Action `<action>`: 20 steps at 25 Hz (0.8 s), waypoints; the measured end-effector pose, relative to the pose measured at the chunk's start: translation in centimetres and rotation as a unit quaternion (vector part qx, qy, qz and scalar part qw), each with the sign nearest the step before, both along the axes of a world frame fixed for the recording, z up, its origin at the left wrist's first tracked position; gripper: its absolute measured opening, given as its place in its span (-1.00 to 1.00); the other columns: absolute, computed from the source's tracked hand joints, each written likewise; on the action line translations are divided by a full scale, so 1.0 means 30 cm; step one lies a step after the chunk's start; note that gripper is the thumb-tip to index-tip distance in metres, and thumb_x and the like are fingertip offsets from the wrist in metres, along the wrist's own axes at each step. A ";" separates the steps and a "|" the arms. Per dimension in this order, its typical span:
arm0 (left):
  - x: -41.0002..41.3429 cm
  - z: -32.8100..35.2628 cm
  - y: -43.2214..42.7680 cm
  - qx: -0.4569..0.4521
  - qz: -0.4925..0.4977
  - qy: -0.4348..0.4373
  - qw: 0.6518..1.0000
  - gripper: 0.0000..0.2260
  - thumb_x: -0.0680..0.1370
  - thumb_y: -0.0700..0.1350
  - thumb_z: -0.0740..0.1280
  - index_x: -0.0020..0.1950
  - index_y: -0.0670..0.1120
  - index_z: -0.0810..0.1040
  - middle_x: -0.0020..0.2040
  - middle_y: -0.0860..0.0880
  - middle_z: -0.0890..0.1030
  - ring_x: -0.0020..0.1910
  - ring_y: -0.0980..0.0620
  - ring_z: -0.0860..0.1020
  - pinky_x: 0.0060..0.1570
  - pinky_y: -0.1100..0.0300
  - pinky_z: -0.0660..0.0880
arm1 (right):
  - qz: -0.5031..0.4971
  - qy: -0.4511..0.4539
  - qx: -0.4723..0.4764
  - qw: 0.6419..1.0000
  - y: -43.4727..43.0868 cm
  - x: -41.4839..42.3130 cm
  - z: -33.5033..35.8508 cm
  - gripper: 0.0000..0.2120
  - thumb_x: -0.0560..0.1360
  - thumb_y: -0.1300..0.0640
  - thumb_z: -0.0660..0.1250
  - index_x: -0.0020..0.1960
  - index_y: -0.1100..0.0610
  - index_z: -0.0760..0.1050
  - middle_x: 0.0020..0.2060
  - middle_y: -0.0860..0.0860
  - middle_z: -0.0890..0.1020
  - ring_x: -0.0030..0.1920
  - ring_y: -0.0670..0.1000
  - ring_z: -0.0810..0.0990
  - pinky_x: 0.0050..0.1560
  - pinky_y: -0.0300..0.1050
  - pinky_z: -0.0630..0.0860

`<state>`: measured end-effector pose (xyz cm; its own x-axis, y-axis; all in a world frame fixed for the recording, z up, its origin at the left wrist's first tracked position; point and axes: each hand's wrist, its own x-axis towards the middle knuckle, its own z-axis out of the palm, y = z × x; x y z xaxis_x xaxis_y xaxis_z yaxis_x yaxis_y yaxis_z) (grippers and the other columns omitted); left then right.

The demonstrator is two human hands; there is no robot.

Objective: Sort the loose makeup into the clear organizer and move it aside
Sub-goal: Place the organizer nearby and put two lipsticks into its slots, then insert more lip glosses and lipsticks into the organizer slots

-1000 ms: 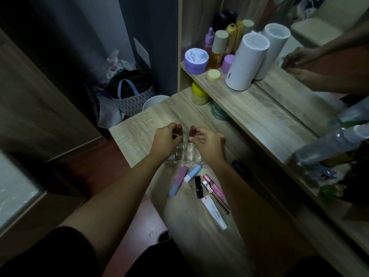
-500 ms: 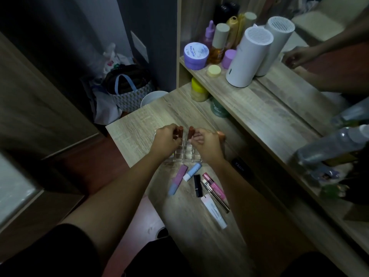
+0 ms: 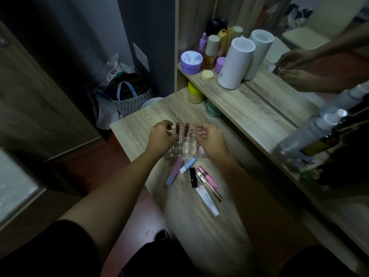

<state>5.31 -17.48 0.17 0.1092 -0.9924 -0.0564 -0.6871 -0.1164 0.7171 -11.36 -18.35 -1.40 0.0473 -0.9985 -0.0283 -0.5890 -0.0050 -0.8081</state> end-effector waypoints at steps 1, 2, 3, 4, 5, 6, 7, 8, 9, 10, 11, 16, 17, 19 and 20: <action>-0.002 -0.002 0.023 0.001 0.013 0.004 1.000 -0.65 0.45 -0.25 0.41 0.21 -0.27 0.48 0.10 -0.24 0.59 -0.05 -0.11 0.62 -0.03 0.13 0.52 | 0.002 0.005 -0.003 1.000 0.019 -0.010 0.005 -0.69 0.45 0.26 0.40 0.18 0.18 0.53 0.01 0.08 0.64 -0.11 -0.13 0.55 -0.13 -0.48 0.43; -0.006 -0.005 0.054 0.000 0.021 0.005 1.000 -0.67 0.45 -0.25 0.41 0.19 -0.27 0.49 0.08 -0.25 0.60 -0.05 -0.11 0.61 -0.04 0.15 0.50 | 0.004 0.011 -0.007 1.000 0.044 -0.021 0.010 -0.71 0.45 0.27 0.40 0.17 0.18 0.53 0.01 0.08 0.64 -0.10 -0.11 0.56 -0.09 -0.43 0.46; -0.011 -0.011 0.086 -0.001 0.024 0.000 1.000 -0.70 0.45 -0.26 0.40 0.16 -0.27 0.50 0.05 -0.25 0.61 -0.05 -0.11 0.61 -0.06 0.19 0.47 | 0.007 0.016 -0.011 1.000 0.071 -0.034 0.014 -0.73 0.46 0.27 0.38 0.15 0.17 0.54 0.01 0.08 0.64 -0.09 -0.09 0.57 -0.05 -0.36 0.50; -0.017 -0.019 0.118 -0.002 0.023 -0.008 1.000 -0.74 0.45 -0.26 0.39 0.12 -0.27 0.52 0.02 -0.25 0.62 -0.06 -0.11 0.60 -0.09 0.22 0.44 | 0.010 0.019 -0.014 1.000 0.099 -0.050 0.016 -0.75 0.47 0.26 0.37 0.14 0.17 0.54 0.01 0.08 0.64 -0.09 -0.08 0.57 -0.03 -0.30 0.52; -0.024 -0.029 0.148 0.000 0.020 -0.015 1.000 -0.78 0.45 -0.26 0.38 0.08 -0.27 0.54 -0.02 -0.25 0.63 -0.07 -0.12 0.60 -0.11 0.22 0.42 | 0.011 0.022 -0.015 1.000 0.126 -0.067 0.014 -0.76 0.47 0.27 0.36 0.14 0.17 0.54 0.01 0.09 0.64 -0.09 -0.08 0.57 -0.02 -0.27 0.52; -0.029 -0.041 0.176 0.004 0.018 -0.018 1.000 -0.80 0.45 -0.25 0.37 0.05 -0.27 0.54 -0.06 -0.25 0.64 -0.07 -0.15 0.60 -0.12 0.19 0.43 | 0.009 0.026 -0.010 1.000 0.154 -0.084 0.009 -0.76 0.47 0.27 0.36 0.14 0.18 0.54 0.02 0.10 0.64 -0.09 -0.07 0.56 -0.02 -0.25 0.52; -0.033 -0.055 0.202 0.012 0.019 -0.018 1.000 -0.80 0.45 -0.24 0.38 0.05 -0.27 0.54 -0.07 -0.25 0.65 -0.07 -0.17 0.61 -0.11 0.15 0.45 | 0.005 0.030 0.000 1.000 0.182 -0.103 0.003 -0.75 0.48 0.27 0.36 0.15 0.18 0.54 0.03 0.12 0.63 -0.08 -0.06 0.57 -0.01 -0.24 0.51; -0.035 -0.069 0.225 0.021 0.021 -0.015 0.999 -0.79 0.46 -0.22 0.38 0.06 -0.26 0.54 -0.06 -0.25 0.65 -0.06 -0.18 0.61 -0.09 0.13 0.47 | 0.002 0.030 0.012 0.999 0.210 -0.120 -0.002 -0.75 0.47 0.28 0.36 0.15 0.19 0.54 0.05 0.13 0.64 -0.08 -0.05 0.57 0.00 -0.25 0.50; -0.035 -0.083 0.247 0.030 0.025 -0.012 0.999 -0.77 0.46 -0.19 0.40 0.07 -0.26 0.55 -0.05 -0.25 0.65 -0.05 -0.18 0.61 -0.07 0.11 0.48 | 0.002 0.033 0.023 0.999 0.238 -0.135 -0.009 -0.75 0.47 0.29 0.36 0.15 0.21 0.54 0.05 0.14 0.64 -0.07 -0.05 0.57 -0.01 -0.27 0.49; -0.037 -0.097 0.268 0.037 0.027 -0.012 0.999 -0.75 0.47 -0.15 0.40 0.07 -0.27 0.55 -0.04 -0.26 0.65 -0.05 -0.19 0.61 -0.05 0.08 0.50 | 0.004 0.042 0.030 0.999 0.268 -0.149 -0.016 -0.75 0.47 0.30 0.36 0.14 0.22 0.54 0.04 0.14 0.65 -0.08 -0.05 0.57 -0.02 -0.28 0.49; -0.039 -0.110 0.287 0.040 0.025 -0.017 0.999 -0.74 0.47 -0.12 0.40 0.05 -0.27 0.55 -0.03 -0.27 0.64 -0.06 -0.19 0.60 -0.04 0.05 0.50 | 0.009 0.062 0.037 0.997 0.296 -0.159 -0.025 -0.78 0.48 0.28 0.36 0.12 0.22 0.55 0.01 0.15 0.65 -0.10 -0.04 0.58 -0.04 -0.26 0.50; -0.042 -0.194 0.363 0.072 -0.017 -0.085 0.994 -0.69 0.47 -0.13 0.40 0.14 -0.25 0.49 0.08 -0.30 0.54 0.03 -0.25 0.52 0.04 -0.01 0.45 | 0.069 0.233 0.113 0.963 0.404 -0.166 -0.084 -0.84 0.54 0.20 0.26 0.09 0.20 0.53 -0.03 0.15 0.64 -0.05 0.06 0.60 0.05 -0.03 0.57; -0.040 -0.209 0.376 0.078 -0.019 -0.095 0.992 -0.70 0.47 -0.15 0.40 0.13 -0.26 0.48 0.07 -0.30 0.54 0.03 -0.25 0.52 0.04 -0.02 0.44 | 0.075 0.261 0.123 0.954 0.417 -0.163 -0.089 -0.83 0.54 0.18 0.26 0.09 0.20 0.52 -0.01 0.15 0.62 -0.02 0.08 0.60 0.08 0.01 0.57; -0.038 -0.233 0.402 0.073 -0.014 -0.100 0.992 -0.77 0.46 -0.23 0.38 0.07 -0.28 0.49 0.03 -0.31 0.56 -0.01 -0.25 0.52 -0.04 -0.02 0.43 | 0.076 0.282 0.128 0.948 0.436 -0.161 -0.096 -0.82 0.54 0.13 0.27 0.09 0.19 0.51 0.00 0.13 0.61 0.02 0.10 0.59 0.12 0.06 0.56; -0.038 -0.240 0.414 0.069 -0.004 -0.097 0.993 -0.79 0.45 -0.25 0.36 0.05 -0.27 0.49 0.01 -0.31 0.57 -0.04 -0.25 0.53 -0.08 -0.02 0.43 | 0.077 0.284 0.126 0.947 0.441 -0.161 -0.097 -0.81 0.54 0.12 0.27 0.10 0.19 0.50 0.01 0.13 0.61 0.03 0.10 0.59 0.13 0.06 0.55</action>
